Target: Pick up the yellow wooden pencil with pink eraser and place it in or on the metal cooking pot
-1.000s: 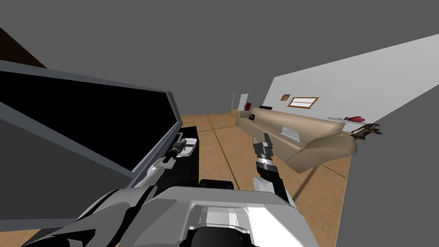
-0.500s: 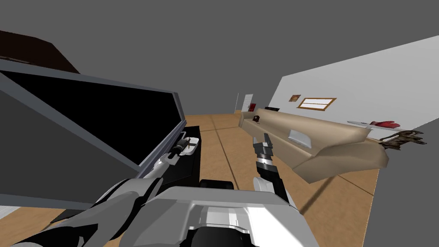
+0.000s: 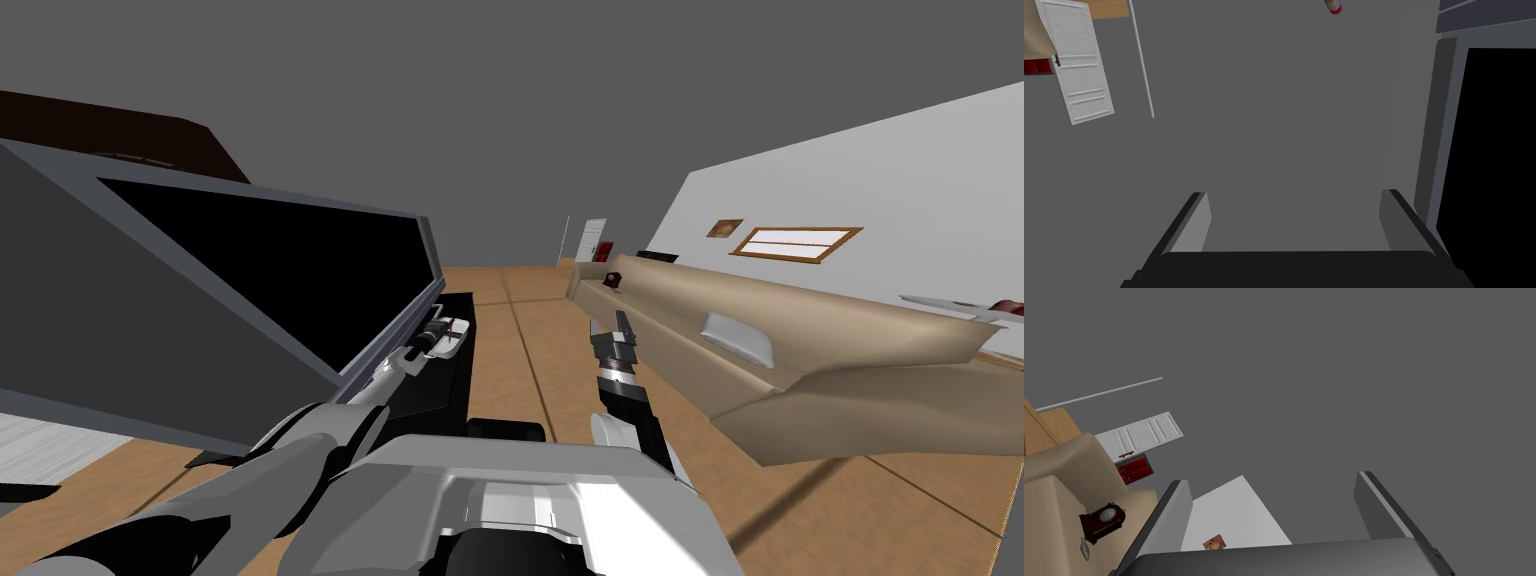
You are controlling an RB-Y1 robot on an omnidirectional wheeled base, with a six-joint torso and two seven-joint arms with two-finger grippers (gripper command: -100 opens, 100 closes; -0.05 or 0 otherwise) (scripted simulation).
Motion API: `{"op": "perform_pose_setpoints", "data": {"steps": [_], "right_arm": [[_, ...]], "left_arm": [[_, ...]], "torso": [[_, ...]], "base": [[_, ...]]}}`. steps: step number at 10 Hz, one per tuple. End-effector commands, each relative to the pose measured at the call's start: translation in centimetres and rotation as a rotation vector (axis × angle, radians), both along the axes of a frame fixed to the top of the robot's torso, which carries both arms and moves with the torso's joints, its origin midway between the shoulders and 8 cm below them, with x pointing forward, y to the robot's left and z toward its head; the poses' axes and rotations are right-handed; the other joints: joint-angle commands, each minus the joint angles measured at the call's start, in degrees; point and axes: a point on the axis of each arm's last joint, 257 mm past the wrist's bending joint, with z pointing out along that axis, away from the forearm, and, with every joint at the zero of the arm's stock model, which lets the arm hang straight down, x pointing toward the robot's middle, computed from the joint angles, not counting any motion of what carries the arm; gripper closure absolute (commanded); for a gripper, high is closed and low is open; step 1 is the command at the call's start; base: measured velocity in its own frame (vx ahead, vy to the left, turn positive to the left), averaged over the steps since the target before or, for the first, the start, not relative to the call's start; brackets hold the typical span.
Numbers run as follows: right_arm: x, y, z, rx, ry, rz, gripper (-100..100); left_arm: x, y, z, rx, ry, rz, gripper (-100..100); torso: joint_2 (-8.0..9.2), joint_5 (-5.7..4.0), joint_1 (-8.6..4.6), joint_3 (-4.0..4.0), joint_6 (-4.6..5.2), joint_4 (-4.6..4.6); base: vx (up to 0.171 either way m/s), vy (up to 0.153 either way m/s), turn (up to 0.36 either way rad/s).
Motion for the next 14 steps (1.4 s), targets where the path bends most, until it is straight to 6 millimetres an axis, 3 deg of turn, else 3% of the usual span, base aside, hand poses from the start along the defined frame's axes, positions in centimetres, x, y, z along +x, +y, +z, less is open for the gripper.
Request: {"op": "perform_pose_setpoints", "data": {"steps": [1,8,14], "right_arm": [[0.0,0.0,0.0,0.0,0.0,0.0,0],[0.0,0.0,0.0,0.0,0.0,0.0,0],[0.0,0.0,0.0,0.0,0.0,0.0,0]], "left_arm": [[0.1,-0.3,0.0,-0.001,0.002,-0.004,-100],[0.1,-0.3,0.0,-0.001,0.002,-0.004,-100],[3.0,-3.2,3.3,-0.006,-0.008,-0.076,-100]], "torso": [[0.0,0.0,0.0,0.0,0.0,0.0],[0.16,0.05,0.21,0.09,0.03,0.03],[0.23,0.02,0.08,0.13,0.01,0.05]], "base": [[0.016,-0.02,0.078],[-0.003,0.001,-0.005],[-0.028,-0.031,0.113]]}}
